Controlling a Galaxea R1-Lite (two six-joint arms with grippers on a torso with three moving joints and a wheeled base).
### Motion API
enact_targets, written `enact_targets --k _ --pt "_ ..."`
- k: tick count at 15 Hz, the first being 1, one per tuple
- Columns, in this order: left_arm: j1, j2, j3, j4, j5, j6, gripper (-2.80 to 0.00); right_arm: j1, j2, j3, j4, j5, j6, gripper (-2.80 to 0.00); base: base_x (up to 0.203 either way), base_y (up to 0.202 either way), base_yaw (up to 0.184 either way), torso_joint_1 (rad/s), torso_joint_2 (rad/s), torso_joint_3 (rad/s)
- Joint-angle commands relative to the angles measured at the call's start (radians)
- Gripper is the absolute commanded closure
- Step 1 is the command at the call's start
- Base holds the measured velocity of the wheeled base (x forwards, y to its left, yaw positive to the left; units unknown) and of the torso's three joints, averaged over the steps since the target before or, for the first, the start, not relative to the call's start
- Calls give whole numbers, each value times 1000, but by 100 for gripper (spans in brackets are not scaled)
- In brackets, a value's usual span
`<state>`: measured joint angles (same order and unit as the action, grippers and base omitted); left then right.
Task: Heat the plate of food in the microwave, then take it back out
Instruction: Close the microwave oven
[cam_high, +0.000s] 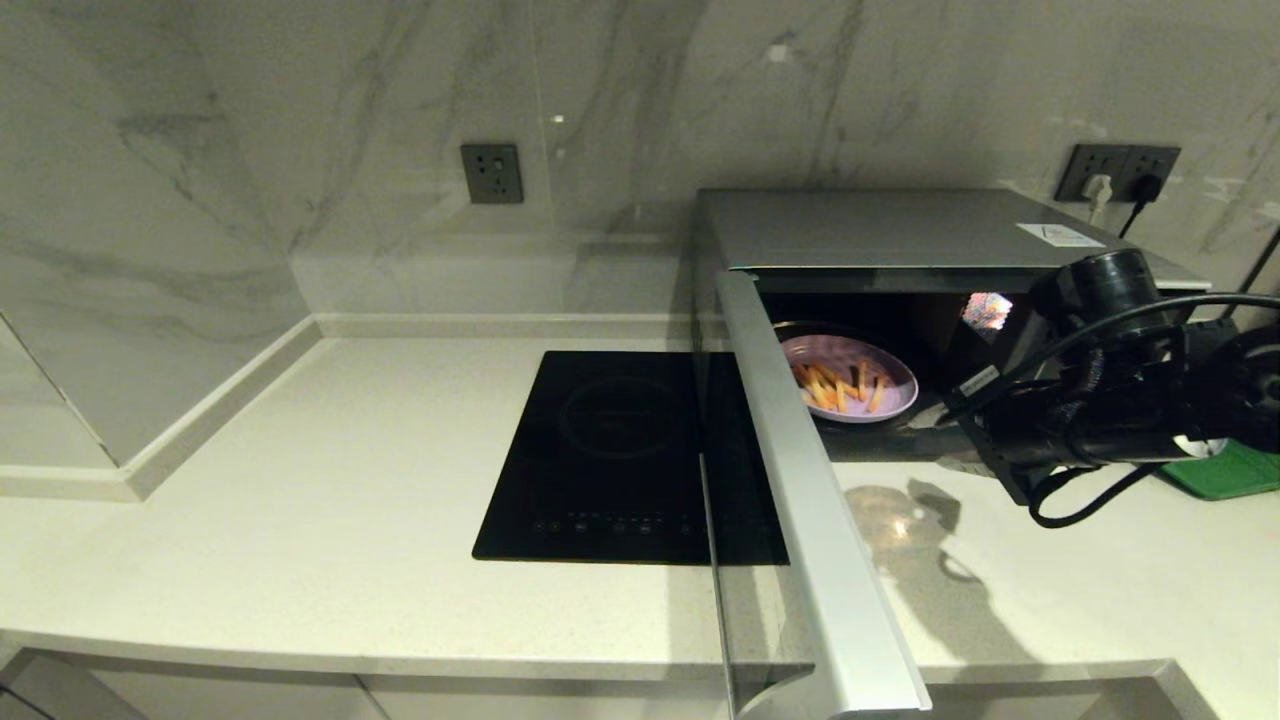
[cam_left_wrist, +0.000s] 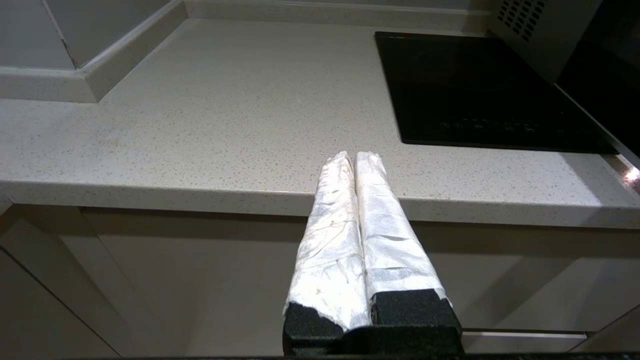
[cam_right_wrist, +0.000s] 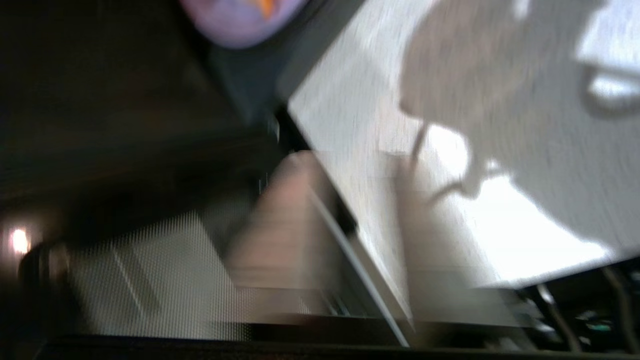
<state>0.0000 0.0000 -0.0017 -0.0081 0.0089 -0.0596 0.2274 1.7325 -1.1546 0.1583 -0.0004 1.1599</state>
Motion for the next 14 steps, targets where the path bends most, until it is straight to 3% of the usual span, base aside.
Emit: enact_targets --k 1,3,8,12,14 --pt "0 0 0 -1 0 0 0 79 -171 74 23 3 -30 0 0 0 0 0 0 0" --pt "0 0 0 -1 0 0 0 172 -248 54 204 2 -110 0 0 0 0 0 0 0" --pt "0 0 0 -1 0 -2 0 280 -348 -298 670 -40 -286 0 0 0 0 0 0 0" --pt "0 0 0 0 0 -2 0 389 -318 -589 971 -166 -409 0 0 0 0 0 0 0" --pt "0 0 0 -1 0 -2 0 432 -274 -688 1041 -248 -483 0 0 0 0 0 0 0"
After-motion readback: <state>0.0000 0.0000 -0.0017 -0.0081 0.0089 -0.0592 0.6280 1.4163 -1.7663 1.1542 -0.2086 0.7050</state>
